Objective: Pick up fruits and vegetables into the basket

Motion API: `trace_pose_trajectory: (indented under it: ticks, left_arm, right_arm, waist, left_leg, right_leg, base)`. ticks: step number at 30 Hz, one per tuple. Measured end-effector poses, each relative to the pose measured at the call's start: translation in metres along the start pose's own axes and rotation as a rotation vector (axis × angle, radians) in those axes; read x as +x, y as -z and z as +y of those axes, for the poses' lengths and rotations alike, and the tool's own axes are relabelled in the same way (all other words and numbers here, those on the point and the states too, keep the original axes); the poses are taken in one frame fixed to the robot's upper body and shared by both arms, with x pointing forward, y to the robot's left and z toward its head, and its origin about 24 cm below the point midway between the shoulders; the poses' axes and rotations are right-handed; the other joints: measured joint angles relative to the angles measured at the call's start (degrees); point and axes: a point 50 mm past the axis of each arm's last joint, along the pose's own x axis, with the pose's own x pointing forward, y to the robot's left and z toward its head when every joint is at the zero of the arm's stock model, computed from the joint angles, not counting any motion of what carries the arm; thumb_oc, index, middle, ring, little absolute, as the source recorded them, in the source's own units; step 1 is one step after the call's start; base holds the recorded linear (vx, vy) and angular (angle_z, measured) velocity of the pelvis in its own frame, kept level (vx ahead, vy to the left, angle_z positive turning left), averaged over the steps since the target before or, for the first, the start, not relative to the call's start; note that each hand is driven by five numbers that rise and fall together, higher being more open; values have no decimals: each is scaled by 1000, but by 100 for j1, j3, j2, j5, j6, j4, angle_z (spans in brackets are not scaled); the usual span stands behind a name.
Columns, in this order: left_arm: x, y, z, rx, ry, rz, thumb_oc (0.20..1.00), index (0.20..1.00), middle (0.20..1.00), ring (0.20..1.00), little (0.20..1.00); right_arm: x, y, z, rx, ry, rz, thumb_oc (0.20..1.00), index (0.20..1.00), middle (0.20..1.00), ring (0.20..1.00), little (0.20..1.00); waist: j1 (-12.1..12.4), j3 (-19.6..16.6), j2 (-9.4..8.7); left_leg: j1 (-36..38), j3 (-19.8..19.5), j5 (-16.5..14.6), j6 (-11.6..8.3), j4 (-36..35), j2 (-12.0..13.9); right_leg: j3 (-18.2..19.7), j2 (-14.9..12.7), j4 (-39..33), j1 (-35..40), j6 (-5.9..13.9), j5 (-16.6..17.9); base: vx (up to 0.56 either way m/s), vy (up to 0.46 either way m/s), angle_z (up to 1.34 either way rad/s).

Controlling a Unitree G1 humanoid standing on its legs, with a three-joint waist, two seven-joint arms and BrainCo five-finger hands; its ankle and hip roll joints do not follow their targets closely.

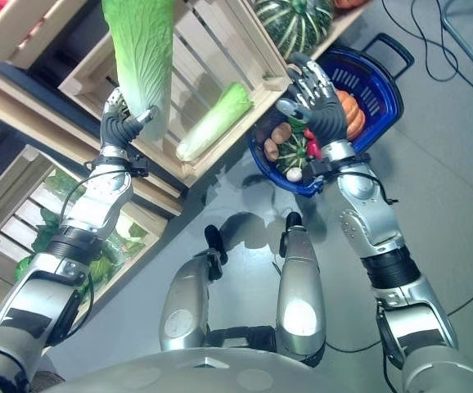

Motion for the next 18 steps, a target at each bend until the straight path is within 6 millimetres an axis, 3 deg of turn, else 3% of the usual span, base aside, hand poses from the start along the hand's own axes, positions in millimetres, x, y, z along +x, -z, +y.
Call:
trace_pose_trajectory:
  ticks: [5, 11, 16, 18]
  left_arm:
    - [-2, -19, -8, 72, 32, -121, 200, 200, 200, 200, 200]
    - [-5, -31, -16, 185, 66, -217, 200, 200, 200, 200, 200]
    - [-5, -33, -19, 324, 117, -259, 200, 200, 200, 200, 200]
    - [-4, -36, -25, 369, 149, -276, 200, 200, 200, 200, 200]
  right_arm:
    - [8, 0, 15, 73, -8, -4, 1000, 1000, 1000, 1000, 1000]
    - [11, 8, 29, 257, 34, 22, 1000, 1000, 1000, 1000, 1000]
    - [17, 12, 37, 320, 70, 48, 1000, 1000, 1000, 1000, 1000]
    - [18, 13, 38, 319, 78, 60, 1000, 1000, 1000, 1000, 1000]
  waist:
    - [186, -10, -46]
    - [362, -80, -318]
    - [400, -243, -607]
    - [437, -263, -637]
  left_leg:
    - [124, -42, -38, 33, 30, 45]
    - [324, -40, -91, 69, 30, 57]
    - [412, 1, -122, 105, 29, 33]
    - [468, -2, -131, 124, 29, 17]
  right_leg:
    - [-154, 2, -191, 350, 40, 31]
    - [-265, -6, -384, 706, 93, 61]
    - [-275, -31, -474, 848, 145, 97]
    - [-285, -44, -539, 944, 174, 127]
  base:
    - [51, -113, 15]
    - [62, -53, 9]
    - [41, -12, 2]
    - [22, -12, 4]
